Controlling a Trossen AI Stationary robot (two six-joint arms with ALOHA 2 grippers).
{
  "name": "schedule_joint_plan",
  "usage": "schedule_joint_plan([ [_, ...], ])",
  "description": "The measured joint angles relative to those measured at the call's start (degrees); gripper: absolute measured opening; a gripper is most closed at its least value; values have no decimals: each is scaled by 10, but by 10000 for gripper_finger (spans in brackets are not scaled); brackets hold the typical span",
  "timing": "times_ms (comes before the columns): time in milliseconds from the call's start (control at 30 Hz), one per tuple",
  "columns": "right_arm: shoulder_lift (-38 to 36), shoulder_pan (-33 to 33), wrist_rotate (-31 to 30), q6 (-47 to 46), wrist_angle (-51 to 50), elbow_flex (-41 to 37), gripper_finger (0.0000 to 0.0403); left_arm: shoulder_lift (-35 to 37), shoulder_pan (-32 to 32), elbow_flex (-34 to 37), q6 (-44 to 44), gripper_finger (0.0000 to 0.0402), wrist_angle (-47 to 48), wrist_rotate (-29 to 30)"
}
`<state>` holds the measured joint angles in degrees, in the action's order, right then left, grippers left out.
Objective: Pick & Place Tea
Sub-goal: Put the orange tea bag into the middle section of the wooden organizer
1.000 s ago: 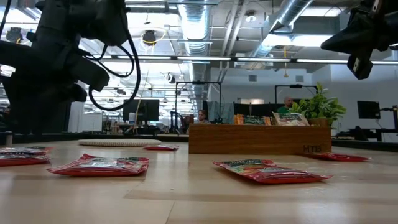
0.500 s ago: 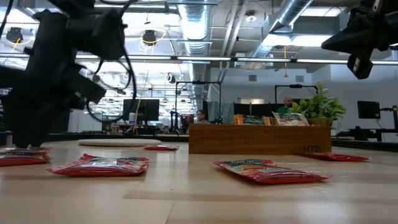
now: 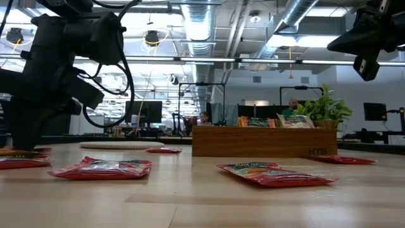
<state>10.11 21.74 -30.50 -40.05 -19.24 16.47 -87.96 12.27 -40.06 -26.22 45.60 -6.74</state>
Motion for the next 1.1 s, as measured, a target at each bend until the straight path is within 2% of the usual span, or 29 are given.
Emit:
schedule_joint_plan([
  [67,0,0,0,0,0,0,0,3,1,-4,0,8,-2,1],
  [167,0,0,0,0,0,0,0,6,1,-9,-1,2,1,4],
  [600,0,0,0,-4,0,0,0,52,1,-50,-3,0,61,22],
  [767,0,0,0,-5,10,0,0,67,1,-91,-4,0,92,32],
  [967,3,-3,-12,4,82,0,0,62,1,-201,28,0,106,130],
  [1100,48,-8,-7,25,134,1,0,58,-5,-283,71,0,93,206],
])
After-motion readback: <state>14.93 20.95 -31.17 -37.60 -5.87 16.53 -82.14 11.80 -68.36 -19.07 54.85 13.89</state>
